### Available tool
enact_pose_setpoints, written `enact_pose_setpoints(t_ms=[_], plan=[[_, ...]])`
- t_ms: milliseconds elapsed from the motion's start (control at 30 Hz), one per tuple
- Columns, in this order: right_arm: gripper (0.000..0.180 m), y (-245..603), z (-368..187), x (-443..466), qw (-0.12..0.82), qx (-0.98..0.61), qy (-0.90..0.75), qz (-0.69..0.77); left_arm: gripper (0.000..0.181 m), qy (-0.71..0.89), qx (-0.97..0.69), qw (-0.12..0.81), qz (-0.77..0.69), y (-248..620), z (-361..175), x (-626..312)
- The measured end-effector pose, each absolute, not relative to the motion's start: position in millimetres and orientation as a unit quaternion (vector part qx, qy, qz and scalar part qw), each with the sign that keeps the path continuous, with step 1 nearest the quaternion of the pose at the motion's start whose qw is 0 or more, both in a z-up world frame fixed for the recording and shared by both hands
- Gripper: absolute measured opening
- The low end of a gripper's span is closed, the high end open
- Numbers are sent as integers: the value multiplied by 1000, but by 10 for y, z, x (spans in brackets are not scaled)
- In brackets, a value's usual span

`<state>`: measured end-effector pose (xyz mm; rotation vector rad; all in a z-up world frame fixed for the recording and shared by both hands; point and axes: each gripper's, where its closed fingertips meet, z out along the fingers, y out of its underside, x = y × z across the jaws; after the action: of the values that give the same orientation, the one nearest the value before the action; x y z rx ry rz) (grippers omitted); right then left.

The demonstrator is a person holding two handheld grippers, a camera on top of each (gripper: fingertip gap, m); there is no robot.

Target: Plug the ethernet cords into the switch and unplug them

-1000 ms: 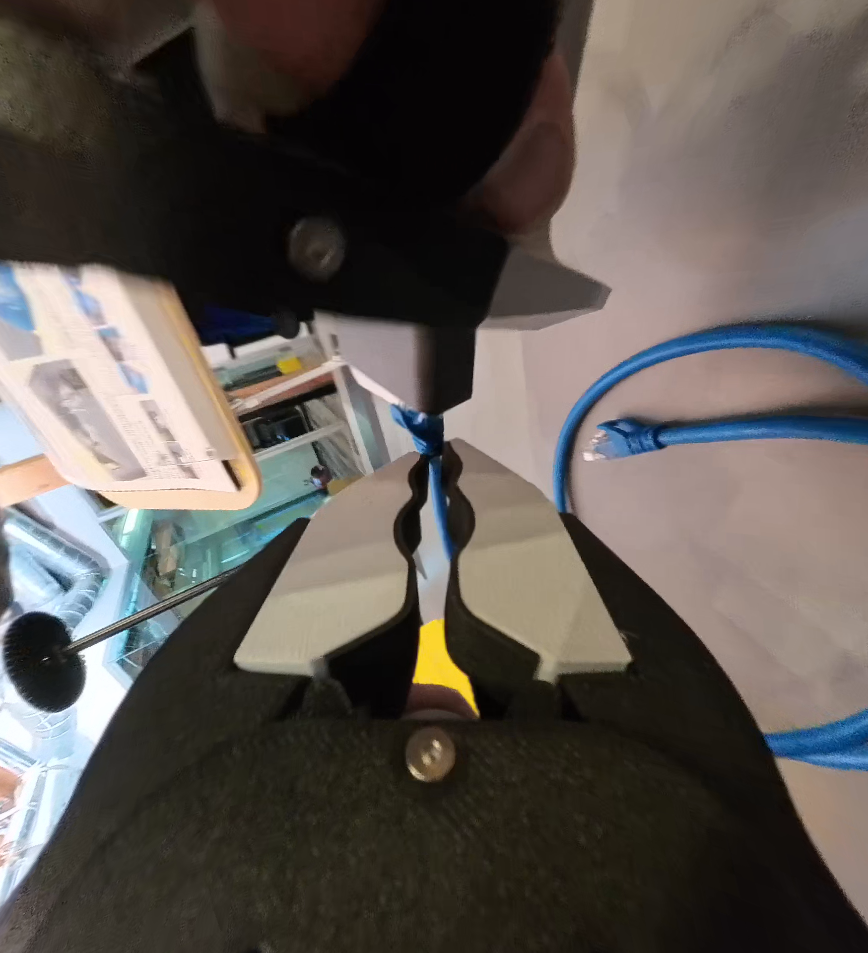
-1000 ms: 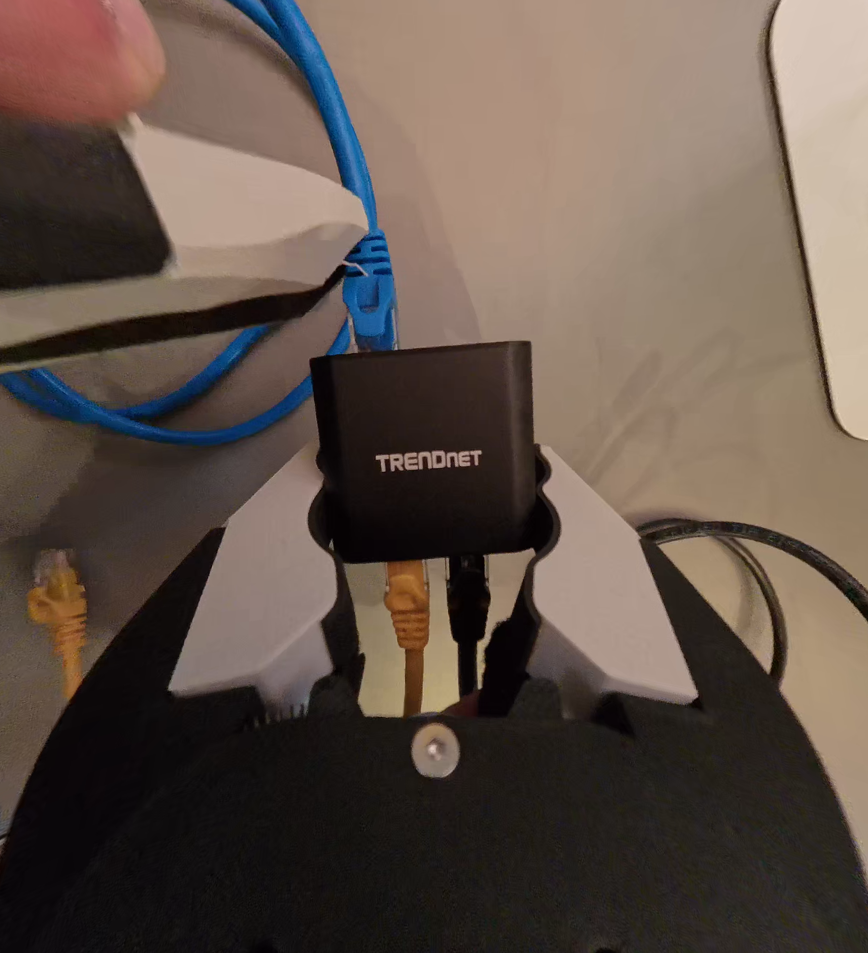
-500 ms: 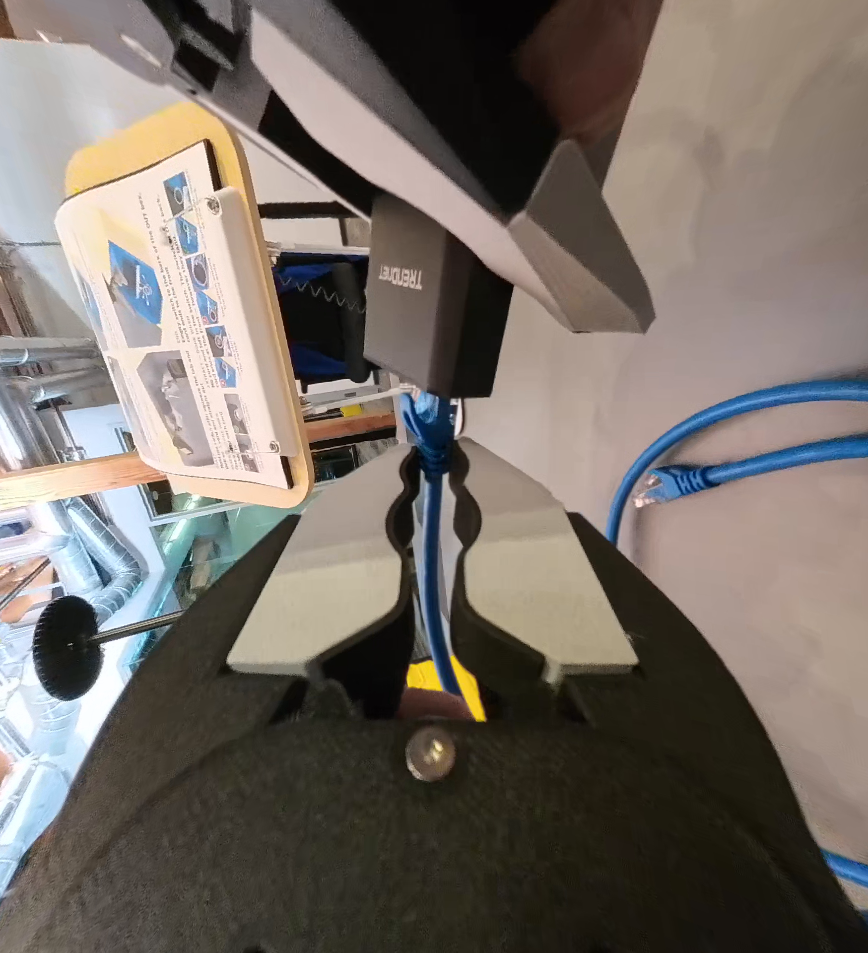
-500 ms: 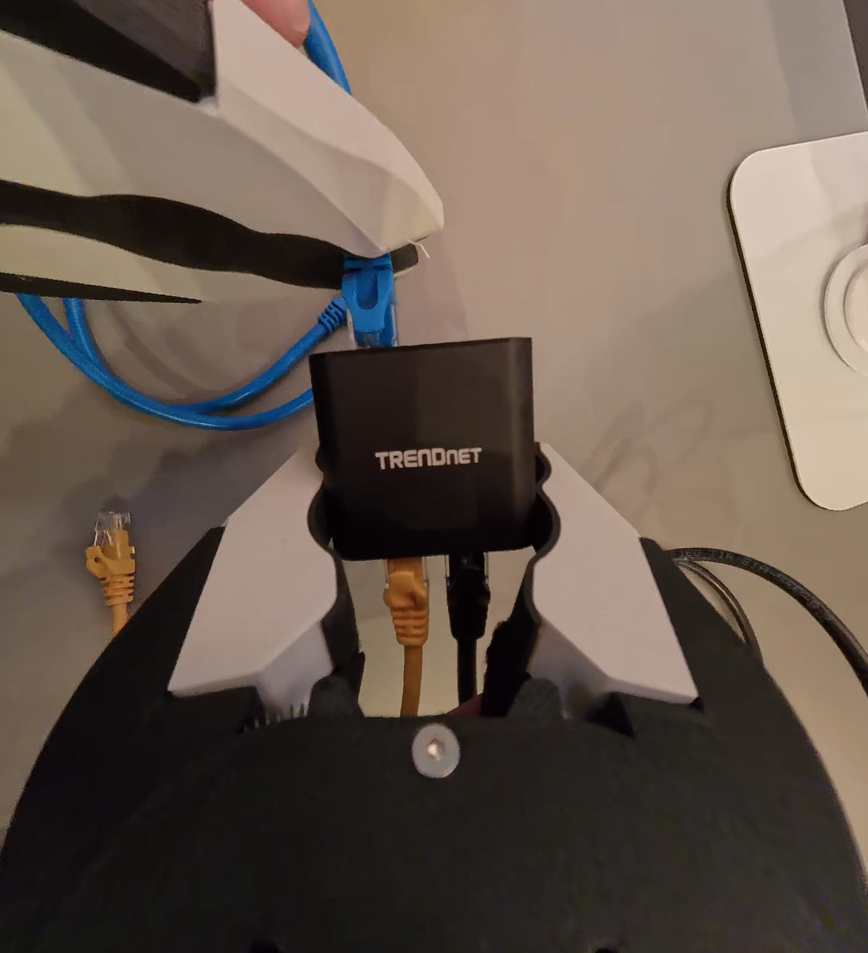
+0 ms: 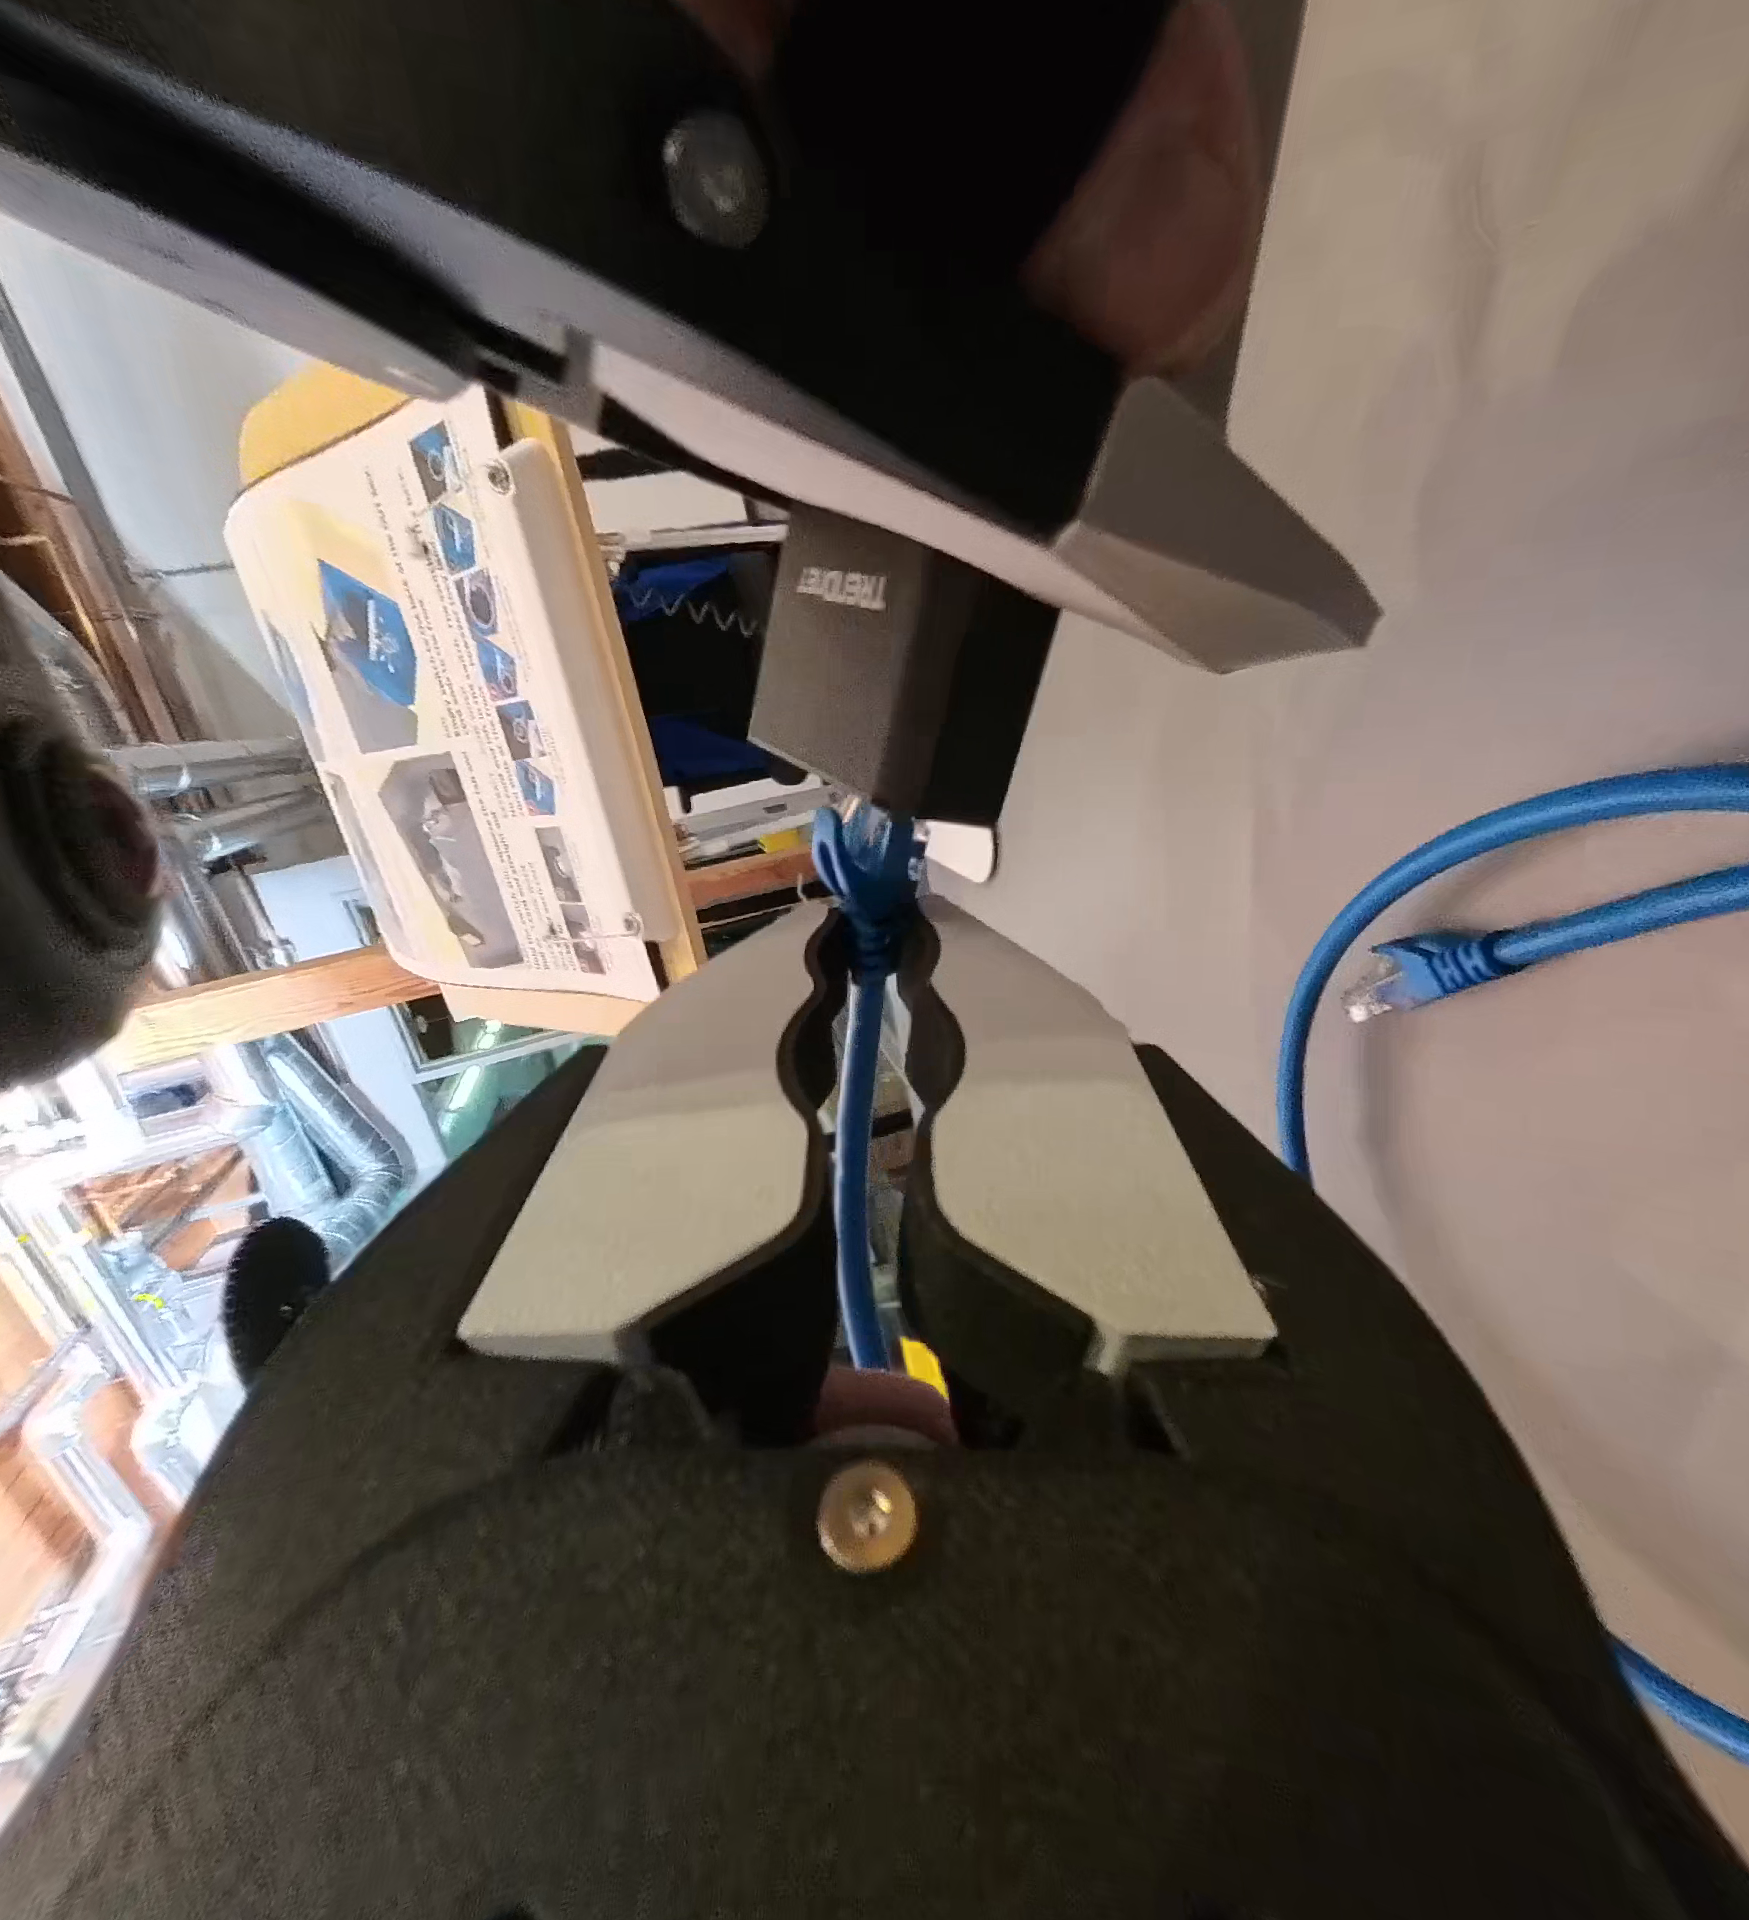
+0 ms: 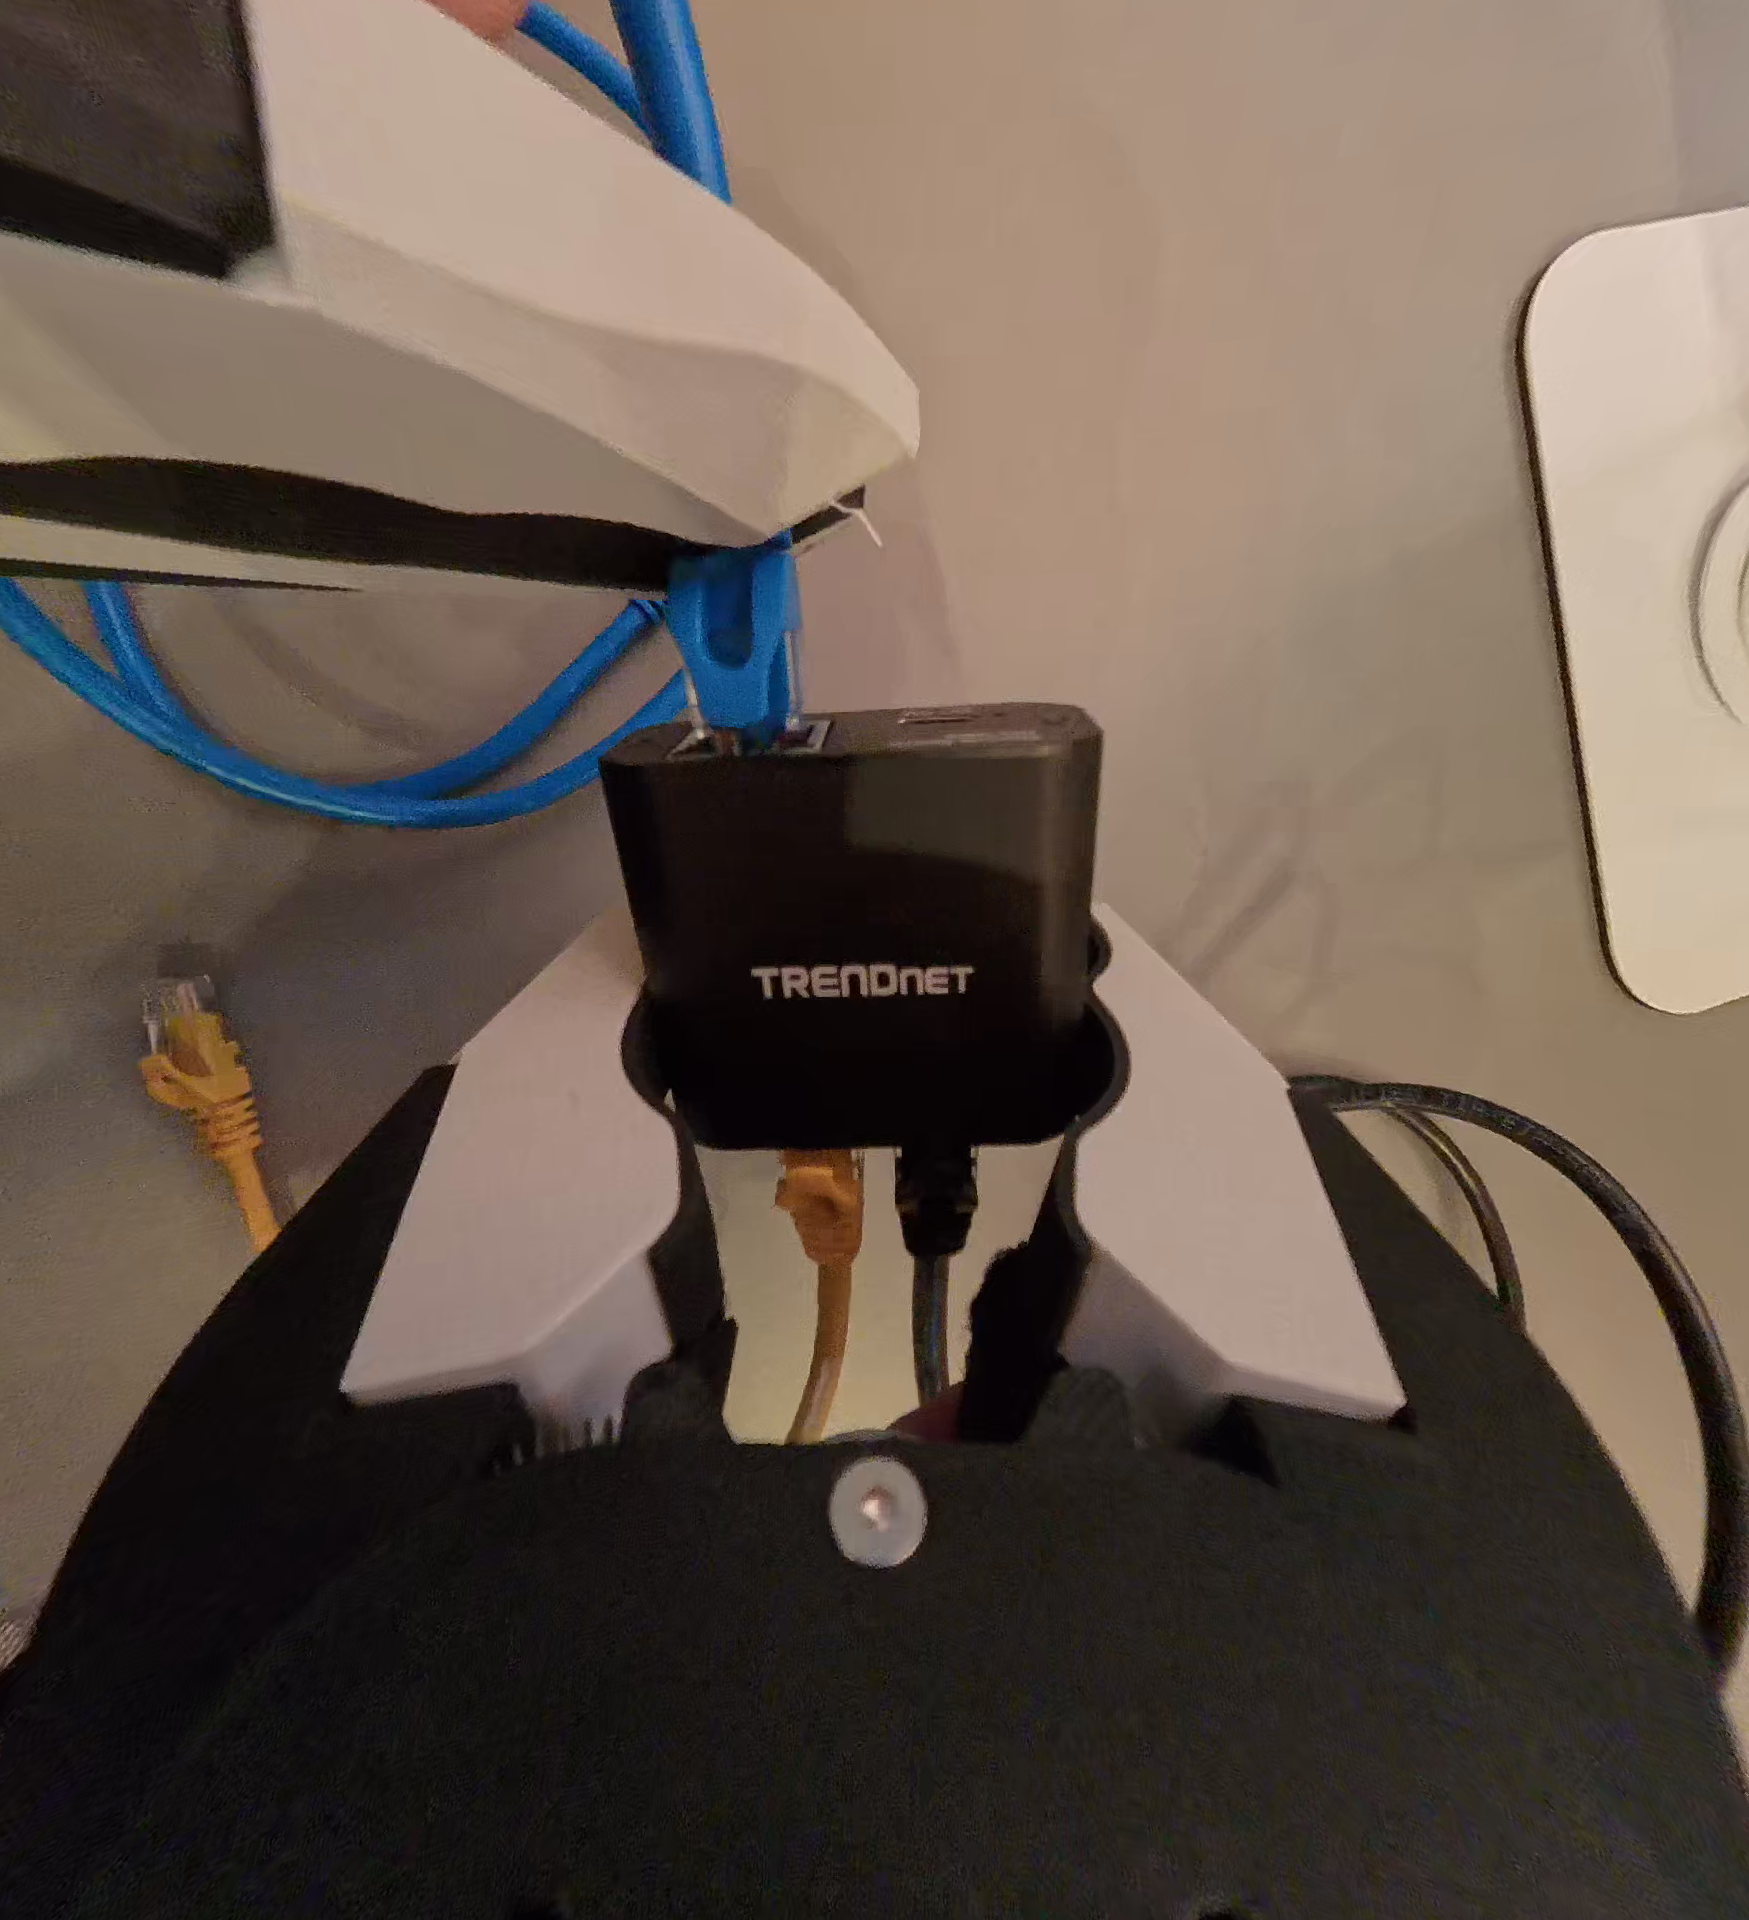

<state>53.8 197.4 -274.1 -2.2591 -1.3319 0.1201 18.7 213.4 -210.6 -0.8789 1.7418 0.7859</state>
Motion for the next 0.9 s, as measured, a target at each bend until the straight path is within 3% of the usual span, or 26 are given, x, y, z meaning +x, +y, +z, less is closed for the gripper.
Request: enact_pose_setpoints(t_ms=[367,700,900], plan=[[72,1952,-2356,369,401,-751,-506,138,12,713,-350,526,305,1980,-1761,167],[72,1917,-2244,393,413,-736,-521,126,11,729,-368,521,249,1841,-1669,136],[72,2008,-2159,558,411,-770,-477,107,33,684,-408,579,173,1750,-1385,15]])
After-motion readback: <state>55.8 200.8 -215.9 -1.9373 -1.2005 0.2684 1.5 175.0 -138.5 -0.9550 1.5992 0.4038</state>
